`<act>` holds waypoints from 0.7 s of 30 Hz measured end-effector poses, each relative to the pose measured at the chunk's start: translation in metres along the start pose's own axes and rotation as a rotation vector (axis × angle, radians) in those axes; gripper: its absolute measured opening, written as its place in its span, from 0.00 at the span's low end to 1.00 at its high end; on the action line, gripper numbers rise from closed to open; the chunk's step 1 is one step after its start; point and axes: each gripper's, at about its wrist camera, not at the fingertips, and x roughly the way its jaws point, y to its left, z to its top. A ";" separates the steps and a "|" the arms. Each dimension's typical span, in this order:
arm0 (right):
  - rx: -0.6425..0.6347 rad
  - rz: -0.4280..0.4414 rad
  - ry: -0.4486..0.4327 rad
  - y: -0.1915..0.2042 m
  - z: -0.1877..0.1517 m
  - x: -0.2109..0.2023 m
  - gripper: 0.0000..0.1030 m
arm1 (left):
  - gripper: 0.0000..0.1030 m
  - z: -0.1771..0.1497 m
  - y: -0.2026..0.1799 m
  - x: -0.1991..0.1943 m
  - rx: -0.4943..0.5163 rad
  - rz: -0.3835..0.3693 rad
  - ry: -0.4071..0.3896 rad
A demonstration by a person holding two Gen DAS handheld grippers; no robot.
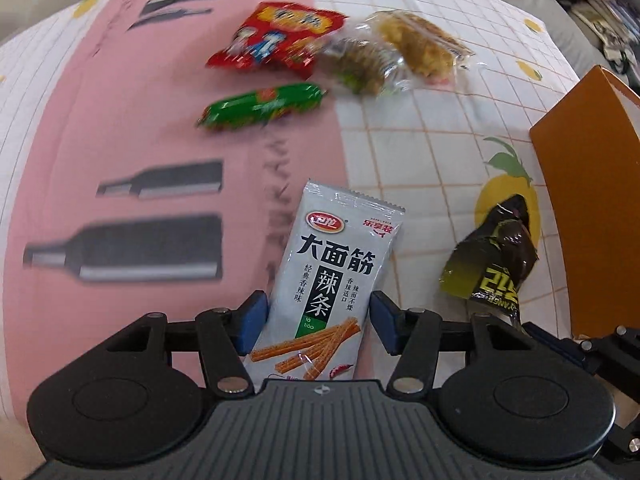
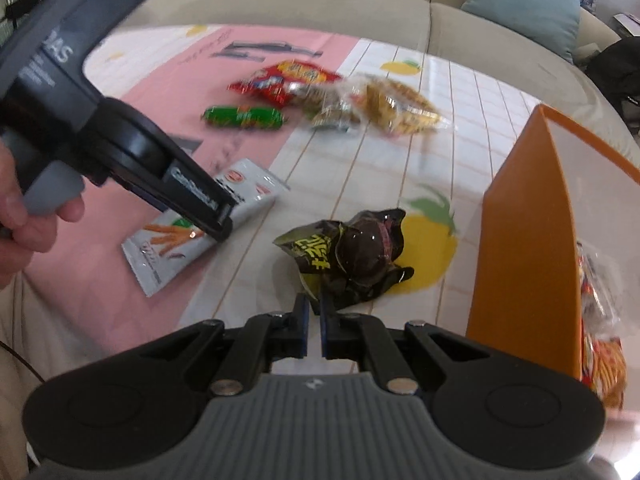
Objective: Organize snacks
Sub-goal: 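Grasp the white spicy-strip packet with the left tool while the right tool grasps the dark wrapped candy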
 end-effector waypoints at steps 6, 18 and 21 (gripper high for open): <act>0.017 -0.006 -0.004 0.005 -0.008 -0.012 0.08 | 0.68 -0.012 0.015 -0.007 -0.038 -0.036 -0.025; 0.287 -0.028 -0.154 -0.017 0.011 -0.035 0.38 | 0.72 -0.011 0.019 -0.007 -0.009 -0.088 -0.045; 0.300 -0.087 -0.127 -0.014 0.020 -0.024 0.41 | 0.72 -0.011 0.015 -0.003 0.021 -0.073 -0.043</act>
